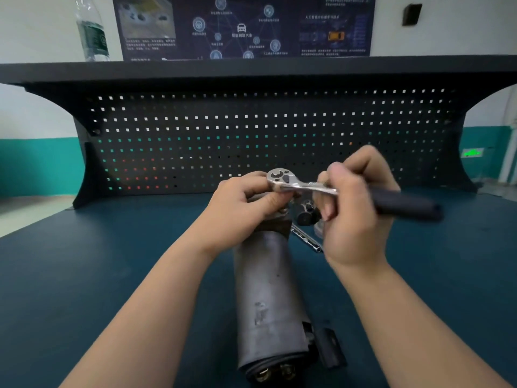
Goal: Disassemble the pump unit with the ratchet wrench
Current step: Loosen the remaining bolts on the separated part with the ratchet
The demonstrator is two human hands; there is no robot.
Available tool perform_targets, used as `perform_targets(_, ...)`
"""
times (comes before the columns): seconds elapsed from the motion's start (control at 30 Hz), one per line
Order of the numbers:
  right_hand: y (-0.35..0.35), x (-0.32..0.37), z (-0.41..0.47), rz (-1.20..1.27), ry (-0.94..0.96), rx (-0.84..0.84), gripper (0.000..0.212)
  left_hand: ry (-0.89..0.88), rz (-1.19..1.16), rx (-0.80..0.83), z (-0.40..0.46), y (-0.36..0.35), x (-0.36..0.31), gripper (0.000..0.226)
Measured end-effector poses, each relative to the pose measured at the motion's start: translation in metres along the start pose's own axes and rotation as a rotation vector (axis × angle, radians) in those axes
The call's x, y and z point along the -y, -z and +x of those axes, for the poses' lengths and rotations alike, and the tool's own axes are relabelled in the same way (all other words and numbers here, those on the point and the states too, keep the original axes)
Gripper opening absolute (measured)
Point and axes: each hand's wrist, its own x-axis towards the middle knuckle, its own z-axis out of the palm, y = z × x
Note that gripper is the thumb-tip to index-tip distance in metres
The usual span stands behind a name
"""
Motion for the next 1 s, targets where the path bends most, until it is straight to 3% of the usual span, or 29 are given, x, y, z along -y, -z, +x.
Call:
perform_targets(0.17, 0.017, -0.015, 0.027, 0.501, -0.721, -0.25, 0.038, 0.012, 0.05, -0.033, 0.003, -0.006, 0.002, 0.029)
perform_targets(0.27, 0.021, -0.021, 0.028, 0.529, -0.827, -0.271, 0.033, 0.016, 0.086, -0.062, 0.005, -0.008, 0.004, 0.027)
perform_targets(0.37, 0.014, -0.021, 0.022, 0.373, -0.633, -0.35, 0.033, 0.021, 0.083, -0.082, 0.005, -0.008, 0.003, 0.034)
perform_targets(0.43, 0.006, -0.014, 0.012, 0.093, -0.275, -0.341, 0.033, 0.02, 0.077, -0.086, 0.005, -0.009, 0.001, 0.035)
perform_targets(0.53, -0.004, -0.009, -0.008, -0.343, 0.308, -0.055, 0.03, 0.027, 0.1, -0.081, 0.004, -0.01, 0.0, 0.022)
perform_targets(0.6, -0.008, -0.01, -0.016, -0.438, 0.446, 0.101, 0.029, 0.018, 0.106, -0.082, 0.002, -0.009, -0.001, 0.025)
perform_targets(0.67, -0.009, -0.01, -0.017, -0.439, 0.45, 0.138, 0.028, 0.009, 0.056, -0.051, 0.001, -0.005, 0.0, 0.022)
perform_targets(0.77, -0.005, -0.007, -0.01, -0.245, 0.202, 0.026, 0.03, 0.017, -0.037, -0.001, 0.0, 0.001, 0.002, 0.022)
perform_targets(0.9, 0.004, -0.011, 0.016, 0.276, -0.414, -0.163, 0.036, 0.052, -0.121, -0.043, 0.0, -0.002, 0.002, 0.018)
perform_targets(1.0, 0.017, -0.019, 0.026, 0.479, -0.778, -0.21, 0.032, 0.052, -0.034, -0.065, 0.003, -0.005, 0.003, 0.026)
